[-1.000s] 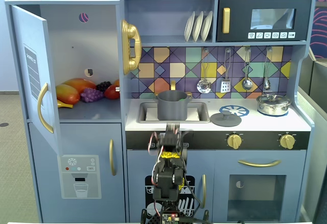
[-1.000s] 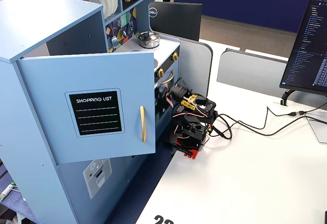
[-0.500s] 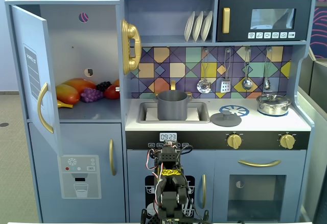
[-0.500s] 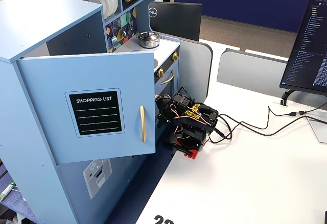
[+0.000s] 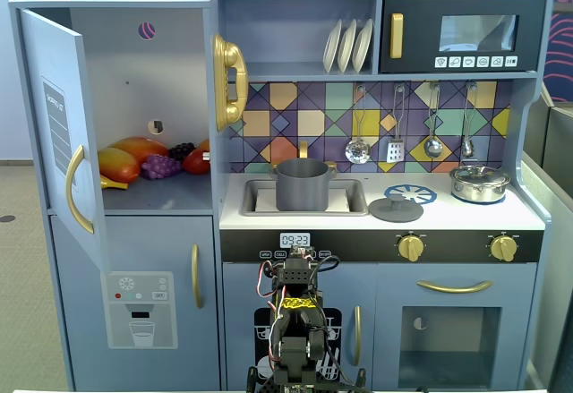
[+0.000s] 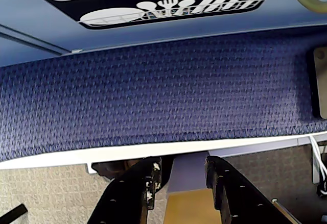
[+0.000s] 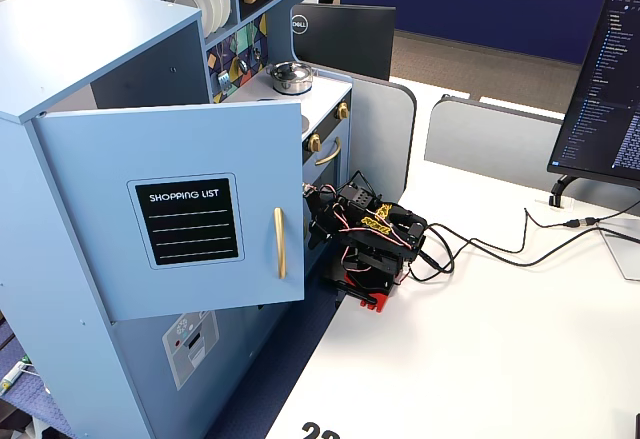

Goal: Pick up the green pineapple from the left cabinet and place it in the gray recipient

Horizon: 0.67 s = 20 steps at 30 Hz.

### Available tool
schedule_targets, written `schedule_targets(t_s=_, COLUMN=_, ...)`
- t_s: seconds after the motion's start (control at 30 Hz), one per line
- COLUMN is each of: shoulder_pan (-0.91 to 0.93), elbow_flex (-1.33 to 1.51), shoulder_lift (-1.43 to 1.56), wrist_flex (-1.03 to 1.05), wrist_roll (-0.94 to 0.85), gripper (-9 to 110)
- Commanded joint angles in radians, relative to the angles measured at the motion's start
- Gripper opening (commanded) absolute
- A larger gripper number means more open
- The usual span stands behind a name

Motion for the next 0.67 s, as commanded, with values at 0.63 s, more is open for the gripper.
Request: schedule_targets(t_s=0.63, shoulder_pan=0.015, elbow_flex=-0.003, shoulder_lift=-0.005, wrist_flex=0.175, wrist_roll=0.003, gripper=5)
